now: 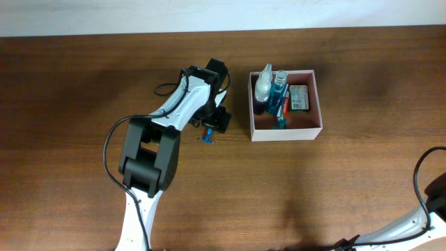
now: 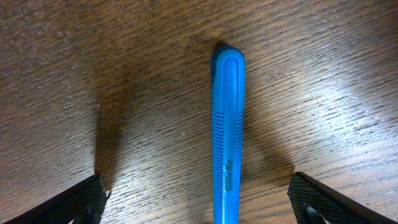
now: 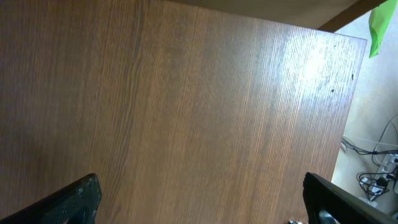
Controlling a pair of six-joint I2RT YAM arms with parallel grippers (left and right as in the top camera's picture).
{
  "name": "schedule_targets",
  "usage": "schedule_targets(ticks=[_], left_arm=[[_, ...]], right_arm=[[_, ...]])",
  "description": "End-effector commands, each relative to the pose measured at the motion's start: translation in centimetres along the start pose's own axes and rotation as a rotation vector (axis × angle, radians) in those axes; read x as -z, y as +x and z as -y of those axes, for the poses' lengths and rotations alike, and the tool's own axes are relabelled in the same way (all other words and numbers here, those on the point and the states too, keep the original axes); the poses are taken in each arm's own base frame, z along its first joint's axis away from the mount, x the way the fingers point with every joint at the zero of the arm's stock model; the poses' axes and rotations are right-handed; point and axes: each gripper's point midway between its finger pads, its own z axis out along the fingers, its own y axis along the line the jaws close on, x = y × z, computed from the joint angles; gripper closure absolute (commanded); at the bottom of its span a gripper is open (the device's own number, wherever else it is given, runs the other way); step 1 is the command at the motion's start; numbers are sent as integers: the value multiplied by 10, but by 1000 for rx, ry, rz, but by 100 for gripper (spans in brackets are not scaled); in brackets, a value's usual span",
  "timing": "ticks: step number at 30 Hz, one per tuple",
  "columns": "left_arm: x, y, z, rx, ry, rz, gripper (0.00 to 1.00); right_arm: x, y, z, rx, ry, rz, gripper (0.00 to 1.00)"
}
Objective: Pack container
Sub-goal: 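Move the left gripper over the blue razor on the table, then lower the left gripper and close it on the razor handle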
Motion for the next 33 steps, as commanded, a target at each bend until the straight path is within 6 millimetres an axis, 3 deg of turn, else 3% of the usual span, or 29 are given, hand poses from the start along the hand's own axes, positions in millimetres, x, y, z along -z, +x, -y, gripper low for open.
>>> schedule_targets(ticks=[1, 4, 20, 28, 33], left_arm=[[-7, 0, 1, -12, 17, -7, 5], [-7, 0, 1, -12, 17, -4, 11], [-6, 10, 1, -10, 15, -47, 79], [2, 3, 1, -10, 16, -26, 93], [31, -17, 2, -12, 17, 41, 93]], right_arm=[[4, 0, 3, 4, 11, 7, 1], [4, 0, 3, 4, 11, 7, 1], [4, 0, 3, 4, 11, 7, 1], [4, 0, 3, 4, 11, 7, 1], [4, 0, 3, 4, 11, 7, 1]])
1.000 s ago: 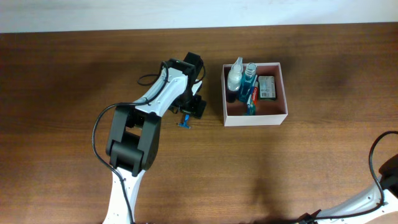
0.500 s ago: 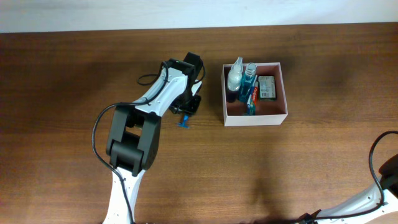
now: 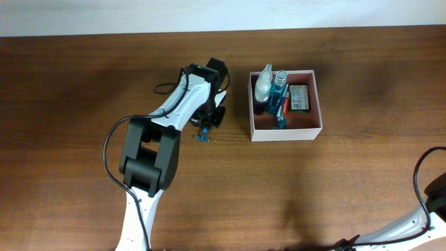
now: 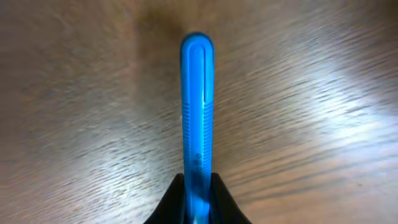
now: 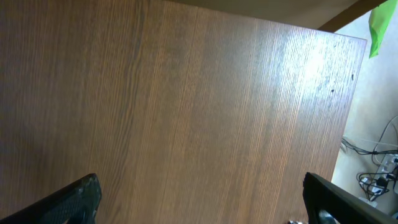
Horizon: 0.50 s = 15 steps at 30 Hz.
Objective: Pack container
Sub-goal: 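Lower the left gripper and close it on the razor handle, then lift the razor with the left gripper and carry it over the pink box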
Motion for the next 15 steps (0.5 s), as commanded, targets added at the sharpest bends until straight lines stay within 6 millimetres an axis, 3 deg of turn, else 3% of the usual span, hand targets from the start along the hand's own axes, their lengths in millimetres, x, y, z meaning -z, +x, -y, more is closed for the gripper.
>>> schedule_targets(ticks=[1, 5, 8, 9, 11, 15], left_arm=[[31, -25, 1, -6, 14, 86, 93], [78, -45, 3, -9, 17, 183, 93], [135, -64, 5, -12, 21, 316, 93], [165, -71, 6, -14, 23, 392, 93], [205, -79, 8, -18, 27, 504, 93], [266, -85, 20, -43, 39, 682, 92]], right_arm=[[4, 0, 3, 5, 11, 7, 1], [4, 0, 3, 5, 11, 7, 1], [4, 0, 3, 5, 11, 7, 1], [4, 0, 3, 5, 11, 7, 1], [4, 0, 3, 5, 11, 7, 1], [4, 0, 3, 5, 11, 7, 1]])
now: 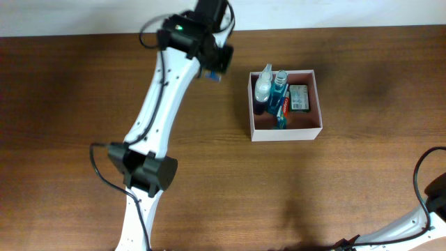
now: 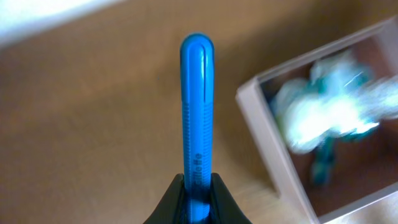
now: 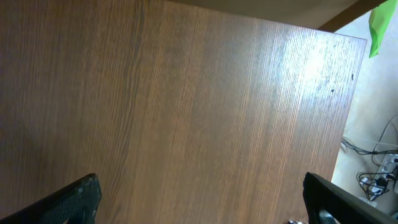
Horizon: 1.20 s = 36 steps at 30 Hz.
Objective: Pack container
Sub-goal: 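Lift the razor with the left gripper and carry it over the pink box, then lower the razor into the box and open the left gripper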
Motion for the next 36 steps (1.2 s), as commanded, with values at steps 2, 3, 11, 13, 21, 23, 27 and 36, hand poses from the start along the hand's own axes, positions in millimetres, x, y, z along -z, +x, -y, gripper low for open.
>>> schedule_targets(ticks=[2, 3, 11, 13, 21, 23, 27, 36], left_arm=[[47, -33, 26, -44, 46, 172, 92], [51, -35, 36, -57, 67, 185, 93], [59, -33, 125, -177, 227, 221, 92], [62, -31, 148, -211, 255, 234, 92], [40, -15, 194, -277, 298, 192, 92], [24, -10, 198, -280, 296, 162, 92], [-6, -2, 200, -283, 290, 117, 92], [-52, 20, 213, -289, 332, 17, 84]], right_arm=[[4, 0, 3, 4, 11, 7, 1], [4, 0, 3, 4, 11, 7, 1], [4, 0, 3, 4, 11, 7, 1], [4, 0, 3, 4, 11, 7, 1], [4, 0, 3, 4, 11, 7, 1], [4, 0, 3, 4, 11, 7, 1], [4, 0, 3, 4, 11, 7, 1], [4, 0, 3, 4, 11, 7, 1]])
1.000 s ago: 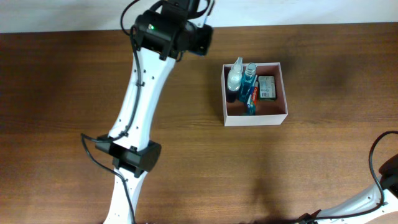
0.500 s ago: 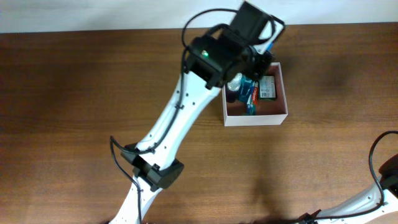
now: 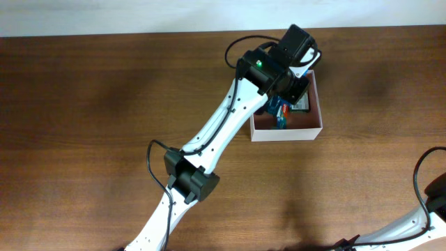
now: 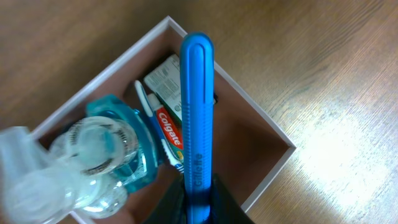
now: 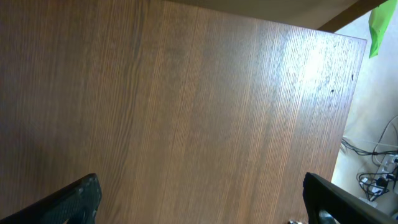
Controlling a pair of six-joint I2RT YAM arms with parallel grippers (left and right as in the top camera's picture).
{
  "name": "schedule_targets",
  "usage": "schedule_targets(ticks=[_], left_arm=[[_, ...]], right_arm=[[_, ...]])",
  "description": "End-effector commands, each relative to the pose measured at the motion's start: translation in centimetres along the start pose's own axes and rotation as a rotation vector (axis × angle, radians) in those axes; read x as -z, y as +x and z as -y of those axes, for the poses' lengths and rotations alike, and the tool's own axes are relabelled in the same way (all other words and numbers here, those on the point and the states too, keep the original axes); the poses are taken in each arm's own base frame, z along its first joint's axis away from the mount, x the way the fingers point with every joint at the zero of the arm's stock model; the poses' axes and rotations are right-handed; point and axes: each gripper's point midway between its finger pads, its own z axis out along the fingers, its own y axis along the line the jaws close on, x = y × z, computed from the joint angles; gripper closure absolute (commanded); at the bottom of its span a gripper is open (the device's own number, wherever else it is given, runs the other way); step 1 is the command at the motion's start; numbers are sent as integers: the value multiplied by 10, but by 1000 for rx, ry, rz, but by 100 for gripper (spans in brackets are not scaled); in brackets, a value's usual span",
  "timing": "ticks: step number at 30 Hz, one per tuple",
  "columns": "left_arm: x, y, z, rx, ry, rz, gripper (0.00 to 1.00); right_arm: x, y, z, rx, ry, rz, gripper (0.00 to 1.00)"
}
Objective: Pack container
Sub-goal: 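Lower the razor into the box and open the left gripper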
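My left gripper [image 4: 198, 200] is shut on a blue Gillette razor [image 4: 197, 112], holding it above the white box [image 4: 275, 134]. From overhead the left gripper [image 3: 291, 66] hovers over the box [image 3: 287, 131] and hides most of its contents. Inside the box, the left wrist view shows a clear spray bottle [image 4: 37, 168], a blue-liquid bottle [image 4: 115, 146], a Colgate tube [image 4: 168, 127] and a small printed carton [image 4: 165, 78]. My right gripper [image 5: 199, 199] stands open over bare wood, far from the box.
The brown wooden table [image 3: 83, 104] stretches to both sides of the box. The left arm [image 3: 216, 139] reaches diagonally across the middle. The right arm's cable [image 3: 421, 174] shows at the lower right corner. The table edge and room floor [image 5: 373, 93] appear in the right wrist view.
My left gripper has moved right with the razor, from above the table left of the box to directly over the box. The right arm has not moved.
The left gripper stood open around the razor lying on the table left of the box. Then it was shut on the razor there. Then it held the razor raised, left of the box, and now it holds it over the box.
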Motion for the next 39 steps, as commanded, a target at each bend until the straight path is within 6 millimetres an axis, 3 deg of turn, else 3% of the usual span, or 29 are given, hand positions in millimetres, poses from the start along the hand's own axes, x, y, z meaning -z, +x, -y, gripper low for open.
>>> schedule_targets(ticks=[1, 6, 8, 10, 12, 14, 17, 22, 23, 29, 33, 39], left_arm=[[-7, 3, 10, -11, 51, -10, 82], [-7, 3, 11, -12, 51, -10, 70], [-7, 3, 11, -13, 51, -10, 54], [-7, 2, 9, -10, 50, -9, 48], [-3, 2, 7, -7, 47, -6, 33], [8, 0, 3, 0, 42, 1, 19], [40, -8, -8, 14, 22, 38, 1], [127, -27, -42, 52, -74, 177, 0], [158, -31, -55, 68, -116, 230, 1], [258, -14, -99, 214, -233, 330, 1], [282, 4, -107, 251, -258, 320, 1], [283, 12, -107, 257, -260, 289, 1]], right_arm=[[4, 0, 3, 4, 11, 7, 1], [4, 0, 3, 4, 11, 7, 1], [4, 0, 3, 4, 11, 7, 1], [4, 0, 3, 4, 11, 7, 1], [4, 0, 3, 4, 11, 7, 1], [4, 0, 3, 4, 11, 7, 1], [4, 0, 3, 4, 11, 7, 1], [4, 0, 3, 4, 11, 7, 1], [4, 0, 3, 4, 11, 7, 1], [4, 0, 3, 4, 11, 7, 1], [4, 0, 3, 4, 11, 7, 1], [4, 0, 3, 4, 11, 7, 1]])
